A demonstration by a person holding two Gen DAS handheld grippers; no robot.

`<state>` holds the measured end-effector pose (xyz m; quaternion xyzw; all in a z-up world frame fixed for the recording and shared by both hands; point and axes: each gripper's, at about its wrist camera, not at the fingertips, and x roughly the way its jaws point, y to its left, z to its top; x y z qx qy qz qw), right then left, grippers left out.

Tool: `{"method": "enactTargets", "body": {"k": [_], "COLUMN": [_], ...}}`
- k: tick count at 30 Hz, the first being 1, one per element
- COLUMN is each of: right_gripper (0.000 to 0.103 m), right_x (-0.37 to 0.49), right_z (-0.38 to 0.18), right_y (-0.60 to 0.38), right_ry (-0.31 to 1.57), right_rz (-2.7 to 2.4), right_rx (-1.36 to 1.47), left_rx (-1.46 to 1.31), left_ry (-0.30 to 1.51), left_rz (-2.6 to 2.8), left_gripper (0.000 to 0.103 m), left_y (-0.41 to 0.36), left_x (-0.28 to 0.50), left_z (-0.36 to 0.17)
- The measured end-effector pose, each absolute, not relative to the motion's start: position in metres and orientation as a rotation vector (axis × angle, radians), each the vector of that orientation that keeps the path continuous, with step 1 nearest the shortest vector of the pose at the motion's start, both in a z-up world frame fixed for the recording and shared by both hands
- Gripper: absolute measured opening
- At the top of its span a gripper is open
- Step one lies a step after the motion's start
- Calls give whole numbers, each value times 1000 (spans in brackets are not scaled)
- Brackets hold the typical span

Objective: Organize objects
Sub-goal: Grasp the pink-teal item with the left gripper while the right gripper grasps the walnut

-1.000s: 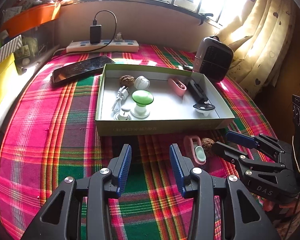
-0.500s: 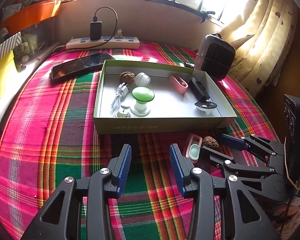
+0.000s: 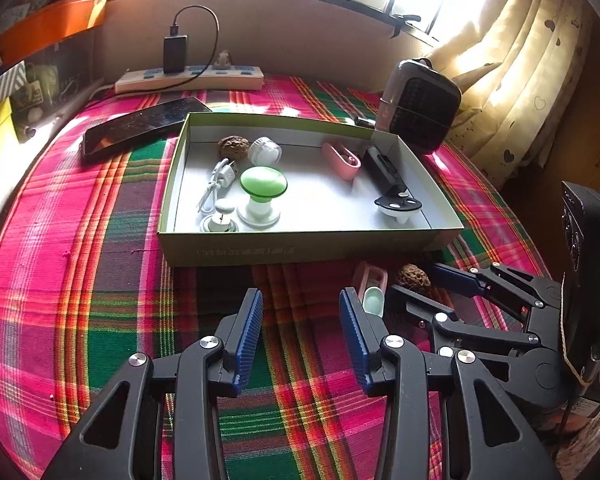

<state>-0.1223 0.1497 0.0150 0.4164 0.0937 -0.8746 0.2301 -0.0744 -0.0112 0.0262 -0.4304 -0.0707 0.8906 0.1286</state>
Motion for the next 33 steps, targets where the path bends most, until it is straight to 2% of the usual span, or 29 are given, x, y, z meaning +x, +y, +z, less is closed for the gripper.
{"method": "enactTargets", "body": {"k": [3,33], "right_gripper": [30,30], "right_x": [-123,-122], "right_z": [15,16], "right_y": [154,194], "right_ry": [258,161], "right_rz": [-2408,-2434], "right_rx": [1145,1169], "left_rx": [-1252,-1272], "left_ry": [-199,-4], "left_rz": [2577,2543], "left_gripper": [39,40], "left_y": [-7,43], "left_x": [-75,-86], "left_z": [26,15]}}
